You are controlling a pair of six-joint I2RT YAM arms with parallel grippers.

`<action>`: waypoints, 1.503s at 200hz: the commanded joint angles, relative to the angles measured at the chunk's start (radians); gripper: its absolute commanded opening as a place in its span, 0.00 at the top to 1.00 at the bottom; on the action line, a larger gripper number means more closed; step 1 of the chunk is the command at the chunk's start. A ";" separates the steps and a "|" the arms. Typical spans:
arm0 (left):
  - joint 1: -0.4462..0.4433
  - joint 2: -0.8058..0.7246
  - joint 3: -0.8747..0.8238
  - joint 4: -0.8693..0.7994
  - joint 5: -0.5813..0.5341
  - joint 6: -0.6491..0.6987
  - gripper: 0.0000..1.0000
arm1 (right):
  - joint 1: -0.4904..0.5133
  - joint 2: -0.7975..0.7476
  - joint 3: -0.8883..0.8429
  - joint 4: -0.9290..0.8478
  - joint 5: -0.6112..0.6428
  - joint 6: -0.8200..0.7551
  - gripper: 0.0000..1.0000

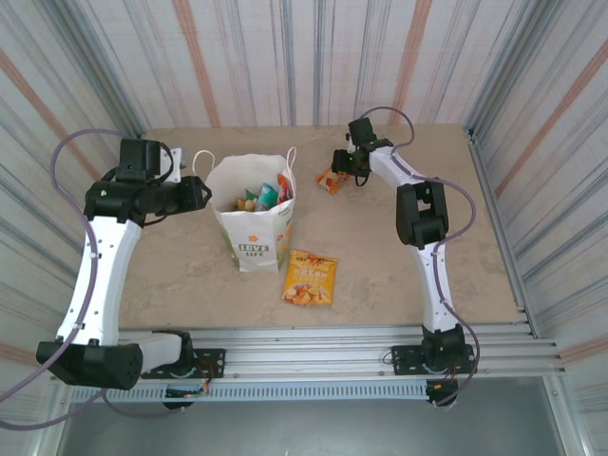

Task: Place the snacks into the paper bag

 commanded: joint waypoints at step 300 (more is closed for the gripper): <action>0.010 -0.136 -0.059 0.098 0.149 0.024 0.48 | 0.093 -0.634 -0.730 0.075 0.184 -0.151 1.00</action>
